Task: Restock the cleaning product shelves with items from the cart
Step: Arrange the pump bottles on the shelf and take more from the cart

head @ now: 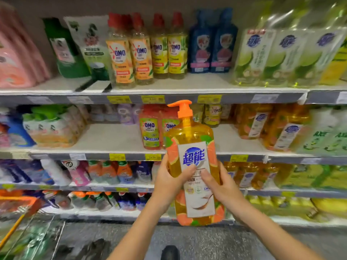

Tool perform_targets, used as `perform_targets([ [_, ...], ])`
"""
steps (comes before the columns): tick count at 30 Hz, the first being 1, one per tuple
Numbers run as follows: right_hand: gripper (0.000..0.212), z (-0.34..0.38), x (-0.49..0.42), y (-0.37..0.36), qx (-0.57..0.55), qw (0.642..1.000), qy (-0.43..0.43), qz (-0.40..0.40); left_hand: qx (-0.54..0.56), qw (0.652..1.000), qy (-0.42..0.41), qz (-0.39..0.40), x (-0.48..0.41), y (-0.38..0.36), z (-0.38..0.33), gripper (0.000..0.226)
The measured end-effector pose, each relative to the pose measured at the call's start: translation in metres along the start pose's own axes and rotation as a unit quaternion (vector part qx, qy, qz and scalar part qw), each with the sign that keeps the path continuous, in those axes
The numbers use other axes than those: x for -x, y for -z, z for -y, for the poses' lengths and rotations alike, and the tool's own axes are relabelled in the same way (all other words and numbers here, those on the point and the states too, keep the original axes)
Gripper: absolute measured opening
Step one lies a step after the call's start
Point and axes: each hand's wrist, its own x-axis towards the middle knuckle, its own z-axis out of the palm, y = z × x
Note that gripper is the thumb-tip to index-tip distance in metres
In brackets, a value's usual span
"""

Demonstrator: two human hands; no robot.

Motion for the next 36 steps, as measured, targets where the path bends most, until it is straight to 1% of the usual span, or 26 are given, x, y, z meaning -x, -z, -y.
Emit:
perform_targets([
  [4, 0.053, -0.024, -0.012, 0.037, -0.021, 0.998, -0.024, -0.044, -0.023, 0.998, 0.032, 0.05, -0.029, -0.036, 0.029, 0.05],
  [7, 0.06, -0.047, -0.033, 0.061, -0.019, 0.995, -0.044, -0.082, -0.045, 0.994, 0.048, 0.082, -0.062, -0.057, 0.058, 0.045],
  [10, 0.067, -0.068, -0.065, 0.084, -0.014, 0.993, -0.055, -0.103, -0.047, 0.993, 0.062, 0.092, -0.103, -0.076, 0.089, 0.044],
  [11, 0.067, -0.074, -0.078, 0.092, -0.01, 0.992, -0.057, -0.109, -0.041, 0.992, 0.067, 0.096, -0.119, -0.082, 0.099, 0.047],
  [13, 0.065, -0.085, -0.105, 0.11, -0.008, 0.991, -0.062, -0.115, -0.046, 0.99, 0.077, 0.108, -0.147, -0.094, 0.109, 0.061],
  [14, 0.066, -0.09, -0.121, 0.117, -0.017, 0.991, -0.064, -0.115, -0.057, 0.989, 0.075, 0.115, -0.163, -0.098, 0.115, 0.065],
  [15, 0.069, -0.094, -0.135, 0.123, -0.032, 0.99, -0.068, -0.115, -0.067, 0.988, 0.079, 0.116, -0.178, -0.103, 0.118, 0.063],
  [16, 0.074, -0.099, -0.152, 0.129, -0.051, 0.99, -0.074, -0.112, -0.069, 0.987, 0.082, 0.117, -0.194, -0.107, 0.12, 0.057],
  [17, 0.078, -0.102, -0.168, 0.135, -0.063, 0.988, -0.087, -0.113, -0.065, 0.987, 0.089, 0.116, -0.21, -0.111, 0.122, 0.045],
  [18, 0.076, -0.105, -0.183, 0.14, -0.076, 0.987, -0.089, -0.109, -0.063, 0.987, 0.096, 0.114, -0.226, -0.115, 0.126, 0.033],
  [19, 0.073, -0.106, -0.199, 0.145, -0.091, 0.987, -0.089, -0.103, -0.063, 0.986, 0.105, 0.11, -0.242, -0.119, 0.126, 0.027],
  [20, 0.071, -0.108, -0.216, 0.151, -0.101, 0.987, -0.084, -0.094, -0.072, 0.986, 0.113, 0.104, -0.258, -0.123, 0.128, 0.032],
  [22, 0.074, -0.106, -0.247, 0.16, -0.09, 0.988, -0.083, -0.095, -0.103, 0.983, 0.122, 0.095, -0.289, -0.129, 0.13, 0.046],
  [23, 0.07, -0.105, -0.261, 0.164, -0.08, 0.989, -0.077, -0.101, -0.116, 0.983, 0.11, 0.093, -0.302, -0.132, 0.131, 0.052],
  [24, 0.06, -0.106, -0.275, 0.169, -0.072, 0.99, -0.062, -0.105, -0.137, 0.983, 0.086, 0.093, -0.315, -0.134, 0.133, 0.058],
  [25, 0.055, -0.103, -0.285, 0.173, -0.074, 0.99, -0.051, -0.106, -0.159, 0.981, 0.061, 0.094, -0.325, -0.135, 0.134, 0.057],
  [27, 0.068, -0.106, -0.306, 0.184, -0.068, 0.991, -0.042, -0.104, -0.158, 0.98, 0.021, 0.117, -0.34, -0.135, 0.136, 0.033],
  [28, 0.072, -0.109, -0.312, 0.188, -0.054, 0.993, -0.032, -0.096, -0.158, 0.978, 0.008, 0.137, -0.345, -0.133, 0.139, 0.028],
  [29, 0.07, -0.113, -0.317, 0.193, -0.042, 0.995, -0.023, -0.083, -0.154, 0.977, -0.004, 0.149, -0.347, -0.131, 0.141, 0.032],
  [30, 0.067, -0.118, -0.318, 0.197, -0.034, 0.997, -0.019, -0.06, -0.171, 0.974, -0.013, 0.149, -0.348, -0.128, 0.146, 0.043],
  [32, 0.066, -0.129, -0.315, 0.202, -0.02, 0.998, -0.041, -0.031, -0.216, 0.966, -0.029, 0.14, -0.347, -0.128, 0.153, 0.066],
  [34, 0.067, -0.14, -0.308, 0.209, -0.006, 0.998, -0.056, -0.015, -0.255, 0.957, -0.049, 0.129, -0.34, -0.131, 0.157, 0.072],
  [36, 0.067, -0.145, -0.299, 0.216, 0.012, 0.998, -0.062, -0.01, -0.269, 0.951, -0.049, 0.143, -0.334, -0.138, 0.161, 0.083],
])
